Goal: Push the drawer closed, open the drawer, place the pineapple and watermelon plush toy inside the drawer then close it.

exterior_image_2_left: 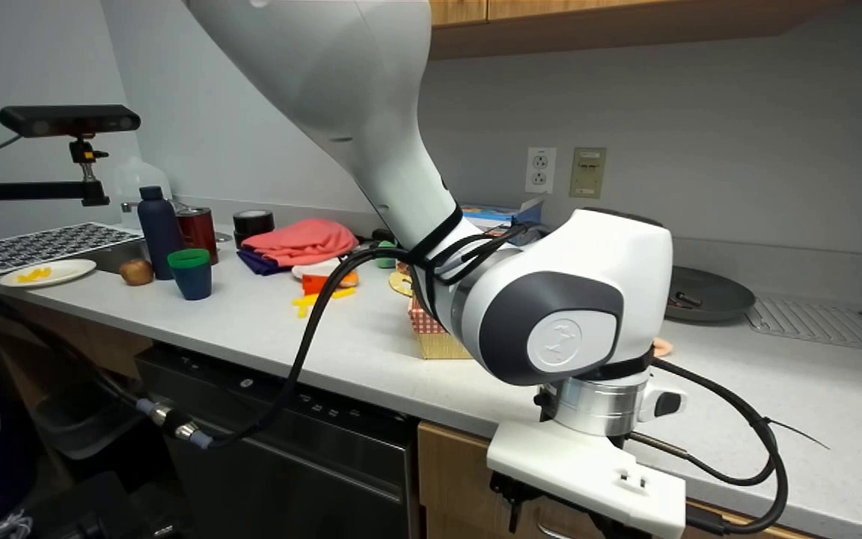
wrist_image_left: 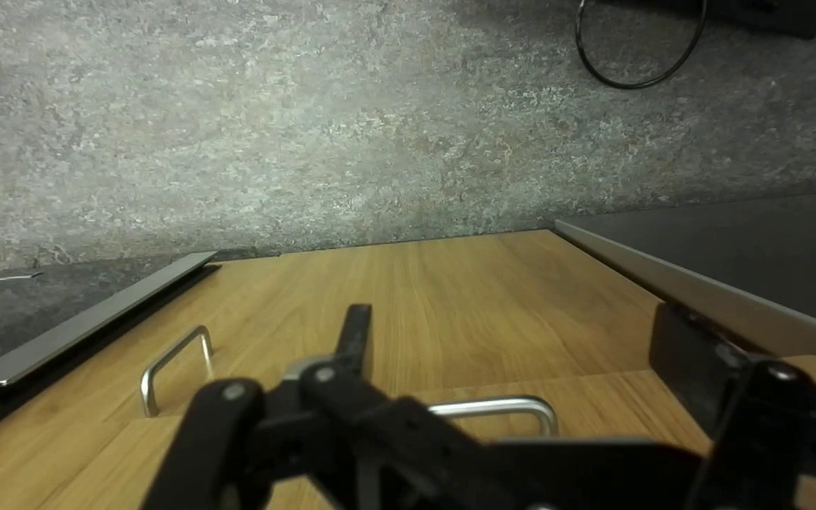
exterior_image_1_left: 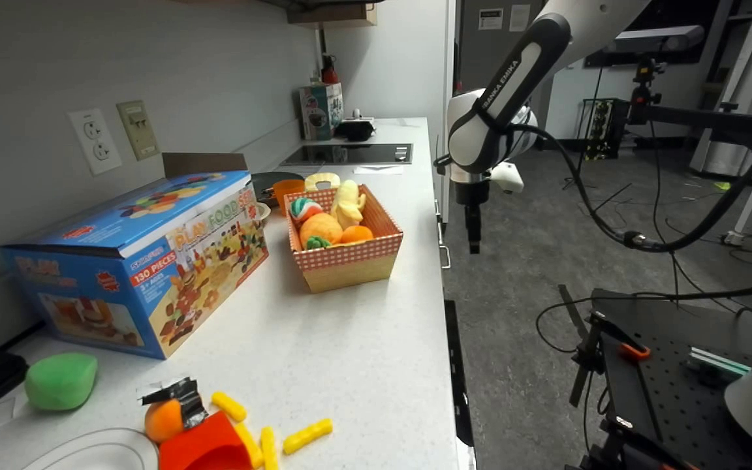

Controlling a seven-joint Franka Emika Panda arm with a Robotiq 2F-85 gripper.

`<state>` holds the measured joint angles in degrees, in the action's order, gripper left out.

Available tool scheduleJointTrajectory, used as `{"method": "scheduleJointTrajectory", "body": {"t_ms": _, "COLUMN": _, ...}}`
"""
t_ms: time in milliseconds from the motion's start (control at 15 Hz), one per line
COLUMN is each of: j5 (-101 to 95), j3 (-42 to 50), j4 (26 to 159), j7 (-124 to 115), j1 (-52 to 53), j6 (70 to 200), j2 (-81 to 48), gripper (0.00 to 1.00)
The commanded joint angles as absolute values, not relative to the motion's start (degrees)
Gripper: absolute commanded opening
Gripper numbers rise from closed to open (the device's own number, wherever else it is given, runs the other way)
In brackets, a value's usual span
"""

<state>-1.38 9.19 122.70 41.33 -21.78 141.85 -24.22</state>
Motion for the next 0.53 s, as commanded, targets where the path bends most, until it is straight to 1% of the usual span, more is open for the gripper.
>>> {"method": "scheduleJointTrajectory", "body": {"t_ms": 0, "j5": -1.85, "j3": 9.35, "j4": 121.86, "j7": 37.73, "j1": -21.01, "j6": 142.85, "j2": -24.24, "gripper": 1.0}}
{"method": "scheduleJointTrajectory", "body": {"t_ms": 133, "j5": 1.28, "j3": 8.61, "j4": 119.09, "j7": 35.04, "j1": -22.18, "j6": 139.67, "j2": -25.93, "gripper": 1.0}}
{"method": "scheduleJointTrajectory", "body": {"t_ms": 467, "j5": 8.48, "j3": 8.0, "j4": 113.59, "j7": 27.48, "j1": -25.03, "j6": 136.83, "j2": -30.76, "gripper": 1.0}}
